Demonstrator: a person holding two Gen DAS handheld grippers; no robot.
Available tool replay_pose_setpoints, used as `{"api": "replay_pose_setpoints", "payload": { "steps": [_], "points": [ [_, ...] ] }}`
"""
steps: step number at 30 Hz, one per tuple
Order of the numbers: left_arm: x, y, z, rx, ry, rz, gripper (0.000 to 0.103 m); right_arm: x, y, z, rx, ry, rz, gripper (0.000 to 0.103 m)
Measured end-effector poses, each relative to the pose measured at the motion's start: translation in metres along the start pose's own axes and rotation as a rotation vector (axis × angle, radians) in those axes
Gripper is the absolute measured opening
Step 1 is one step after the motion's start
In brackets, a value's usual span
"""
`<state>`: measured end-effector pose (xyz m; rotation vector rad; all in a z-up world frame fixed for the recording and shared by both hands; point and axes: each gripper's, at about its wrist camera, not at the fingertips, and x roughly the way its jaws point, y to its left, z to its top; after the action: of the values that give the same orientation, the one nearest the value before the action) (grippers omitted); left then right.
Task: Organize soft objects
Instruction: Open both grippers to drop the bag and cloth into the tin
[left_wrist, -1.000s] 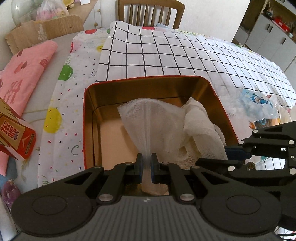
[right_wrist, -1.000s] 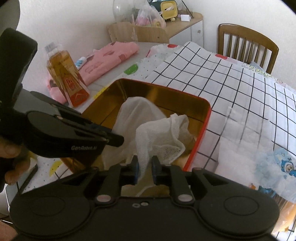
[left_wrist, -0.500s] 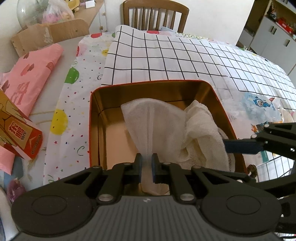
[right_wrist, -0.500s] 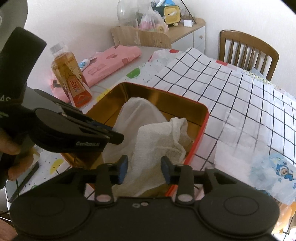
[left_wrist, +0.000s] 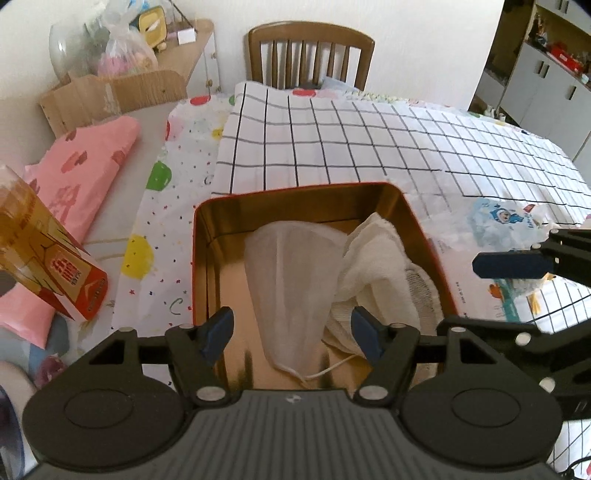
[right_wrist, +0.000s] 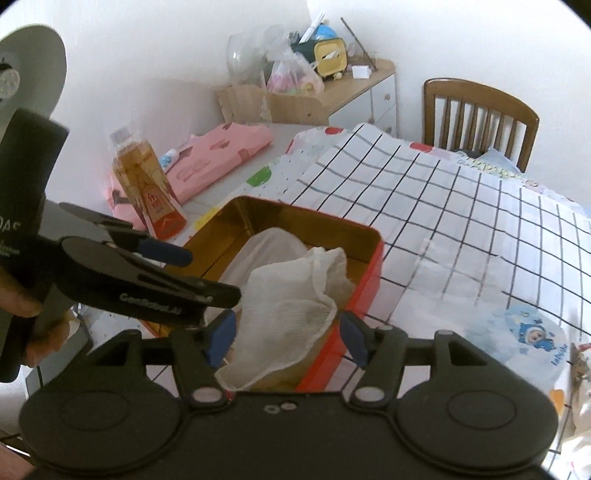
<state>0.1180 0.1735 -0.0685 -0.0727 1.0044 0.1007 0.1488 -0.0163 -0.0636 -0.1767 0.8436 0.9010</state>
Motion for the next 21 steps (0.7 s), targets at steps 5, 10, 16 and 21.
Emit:
{"api": "replay_pose_setpoints", "payload": {
  "steps": [5, 10, 16, 21],
  "points": [
    [-0.021, -0.010, -0.001, 0.009, -0.050, -0.005, 0.070, -0.021, -0.004, 0.000, 0.004, -0.042, 0.002, 0.065],
    [-0.044, -0.025, -0.001, 0.021, -0.113, -0.009, 0.070, -0.044, -0.009, -0.003, 0.009, -0.090, -0.006, 0.073],
    [-0.065, -0.043, -0.001, 0.019, -0.166, -0.022, 0.077, -0.071, -0.017, -0.011, 0.017, -0.137, -0.016, 0.082],
    [-0.078, -0.064, -0.002, 0.031, -0.195, -0.035, 0.078, -0.094, -0.028, -0.019, 0.024, -0.172, -0.026, 0.088]
  ]
}}
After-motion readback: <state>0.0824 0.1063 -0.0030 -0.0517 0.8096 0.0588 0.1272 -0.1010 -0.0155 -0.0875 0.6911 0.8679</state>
